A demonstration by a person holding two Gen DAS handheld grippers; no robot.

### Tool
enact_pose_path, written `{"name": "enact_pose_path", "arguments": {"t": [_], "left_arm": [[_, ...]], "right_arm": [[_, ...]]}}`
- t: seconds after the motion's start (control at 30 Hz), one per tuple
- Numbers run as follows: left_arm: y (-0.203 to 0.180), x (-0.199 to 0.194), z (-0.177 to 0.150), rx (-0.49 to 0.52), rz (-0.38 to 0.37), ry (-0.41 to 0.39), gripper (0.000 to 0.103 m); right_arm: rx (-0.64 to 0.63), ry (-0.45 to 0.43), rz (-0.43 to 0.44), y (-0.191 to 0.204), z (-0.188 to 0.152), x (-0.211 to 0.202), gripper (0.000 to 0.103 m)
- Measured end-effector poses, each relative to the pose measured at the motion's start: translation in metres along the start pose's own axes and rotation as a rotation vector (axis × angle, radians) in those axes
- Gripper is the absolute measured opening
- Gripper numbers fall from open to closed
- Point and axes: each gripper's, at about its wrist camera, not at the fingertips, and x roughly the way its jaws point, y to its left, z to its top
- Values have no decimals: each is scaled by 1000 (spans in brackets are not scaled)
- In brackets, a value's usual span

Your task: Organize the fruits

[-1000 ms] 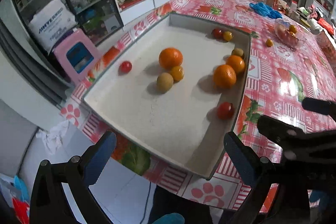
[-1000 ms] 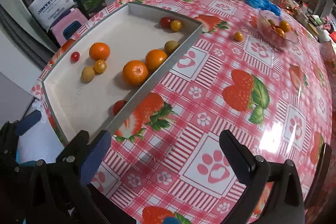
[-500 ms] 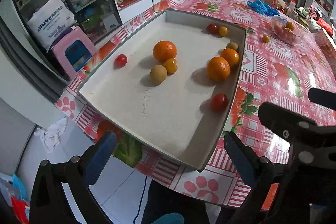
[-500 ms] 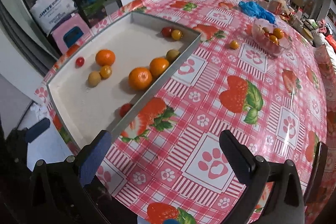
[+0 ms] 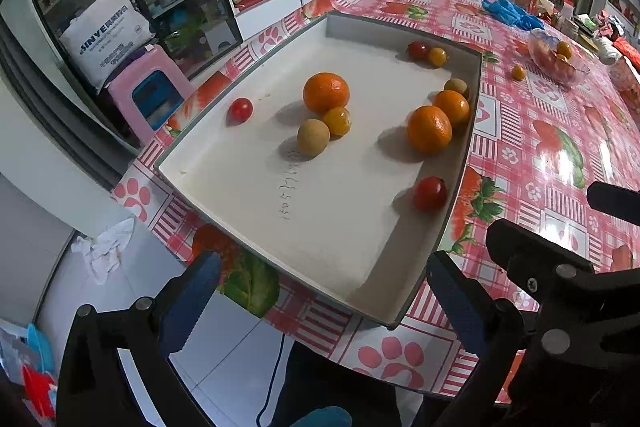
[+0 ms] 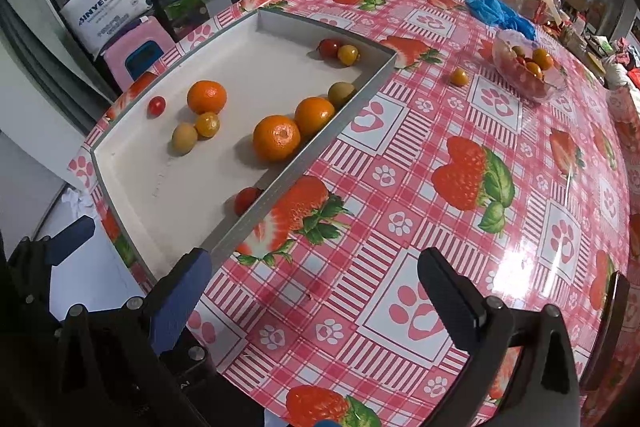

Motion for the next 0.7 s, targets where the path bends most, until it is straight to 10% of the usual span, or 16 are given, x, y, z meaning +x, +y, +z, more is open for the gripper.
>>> {"name": "enact_pose_path", "arguments": {"t": [0.7], "left_arm": [[0, 2, -1, 1, 0, 5, 103]], "right_arm": [[-12, 17, -1, 3, -1, 4, 103]]}}
